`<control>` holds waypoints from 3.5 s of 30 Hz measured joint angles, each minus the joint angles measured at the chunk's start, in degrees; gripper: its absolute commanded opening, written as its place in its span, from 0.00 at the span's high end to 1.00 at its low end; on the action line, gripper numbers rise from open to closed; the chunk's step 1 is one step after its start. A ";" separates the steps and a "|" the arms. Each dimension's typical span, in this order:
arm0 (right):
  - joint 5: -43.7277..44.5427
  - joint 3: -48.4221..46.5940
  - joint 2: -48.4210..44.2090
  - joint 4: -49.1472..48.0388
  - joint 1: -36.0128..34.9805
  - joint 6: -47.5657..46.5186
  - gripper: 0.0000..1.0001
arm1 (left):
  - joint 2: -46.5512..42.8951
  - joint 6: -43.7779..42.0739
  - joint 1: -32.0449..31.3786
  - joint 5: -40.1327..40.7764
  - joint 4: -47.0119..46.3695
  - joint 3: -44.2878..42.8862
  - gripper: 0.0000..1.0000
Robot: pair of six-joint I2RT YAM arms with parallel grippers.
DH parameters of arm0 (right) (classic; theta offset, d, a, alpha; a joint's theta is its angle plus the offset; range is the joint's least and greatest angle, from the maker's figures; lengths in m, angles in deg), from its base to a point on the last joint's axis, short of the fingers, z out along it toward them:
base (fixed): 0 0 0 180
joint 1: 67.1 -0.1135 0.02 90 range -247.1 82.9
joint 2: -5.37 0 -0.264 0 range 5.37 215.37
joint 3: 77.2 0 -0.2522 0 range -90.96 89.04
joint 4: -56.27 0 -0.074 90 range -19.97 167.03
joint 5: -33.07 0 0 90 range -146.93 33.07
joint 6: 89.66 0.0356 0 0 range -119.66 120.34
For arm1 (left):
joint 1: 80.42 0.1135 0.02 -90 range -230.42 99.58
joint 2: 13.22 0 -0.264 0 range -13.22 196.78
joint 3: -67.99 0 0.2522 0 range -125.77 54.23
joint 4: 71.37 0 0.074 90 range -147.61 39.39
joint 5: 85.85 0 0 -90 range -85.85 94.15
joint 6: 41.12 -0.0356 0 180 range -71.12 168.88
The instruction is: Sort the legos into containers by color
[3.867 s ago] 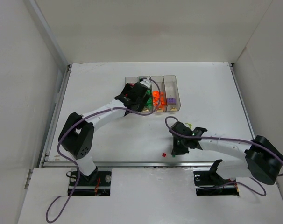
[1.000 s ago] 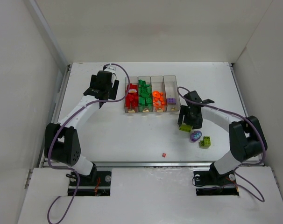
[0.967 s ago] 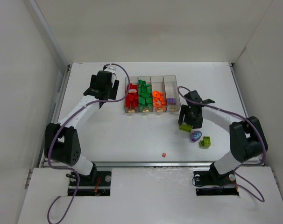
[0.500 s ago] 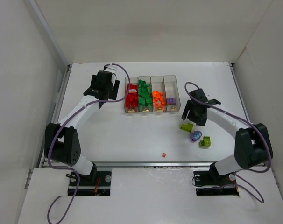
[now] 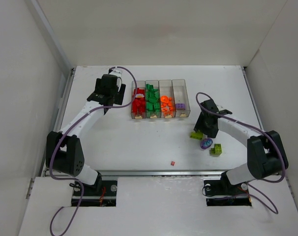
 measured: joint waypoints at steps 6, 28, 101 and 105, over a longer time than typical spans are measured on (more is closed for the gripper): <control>-0.83 1.29 0.85 -1.99 0.00 0.15 0.61 | -0.04 0.00 0.00 -0.42 0.00 0.00 0.18; 0.90 -3.39 -4.11 -0.74 -5.09 -6.10 1.00 | -0.70 0.17 0.04 -8.09 1.57 -0.07 0.33; 5.90 -33.42 22.18 -22.97 -25.09 -16.31 1.00 | 5.97 4.90 -11.58 -34.14 11.61 -1.73 1.00; 5.01 -37.66 28.13 -22.16 -25.07 -16.98 1.00 | 5.95 6.01 -10.97 -28.09 11.61 -1.57 1.00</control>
